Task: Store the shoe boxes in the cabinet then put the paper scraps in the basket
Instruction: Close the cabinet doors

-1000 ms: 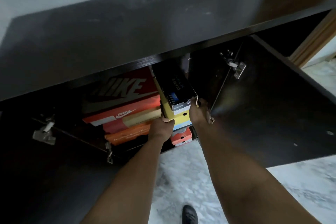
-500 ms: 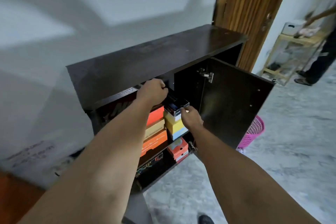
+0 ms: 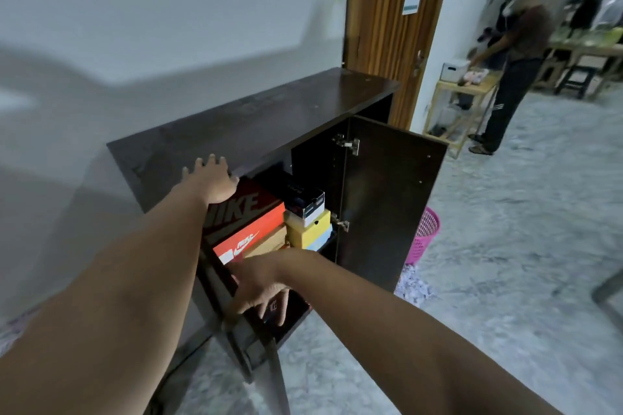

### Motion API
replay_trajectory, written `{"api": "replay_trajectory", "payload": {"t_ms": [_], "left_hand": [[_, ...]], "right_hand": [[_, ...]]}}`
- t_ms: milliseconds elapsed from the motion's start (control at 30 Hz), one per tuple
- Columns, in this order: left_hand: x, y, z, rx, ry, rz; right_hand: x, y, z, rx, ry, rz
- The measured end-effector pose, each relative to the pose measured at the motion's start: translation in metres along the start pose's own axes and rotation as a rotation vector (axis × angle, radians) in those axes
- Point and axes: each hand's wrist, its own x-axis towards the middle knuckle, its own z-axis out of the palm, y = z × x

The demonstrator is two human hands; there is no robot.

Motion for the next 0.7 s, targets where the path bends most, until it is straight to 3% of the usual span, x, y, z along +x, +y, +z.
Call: {"api": "replay_trajectory", "payload": {"t_ms": [133, 200, 333, 433, 533, 700], "left_hand": [[0.005, -0.006, -0.002, -0.047, -0.032, 0.014], [0.009, -0.009, -0.005, -0.057, -0.059, 0.019], [0.012, -0.011, -0.004, -0.042, -0.057, 0.039], [0.008, -0.007, -0.004, -0.038, -0.027, 0.029], [0.009, -0.002, -0.009, -0.055, -0.04, 0.002], [0.019, 0.005, -0.005, -0.101, 0.024, 0.0]], "right_hand": [[-0.016, 0.011, 0.005, 0.025, 0.033, 0.051], [-0.028, 0.021, -0.005, -0.103, 0.116, 0.082], [-0.043, 0.055, -0.029, -0.33, 0.393, 0.149], [-0.047, 0.093, -0.053, -0.37, 0.713, 0.242], [-0.023, 0.127, -0.065, -0.116, 0.98, 0.265], [0.051, 0.141, -0.078, 0.432, 1.101, 0.112]]}}
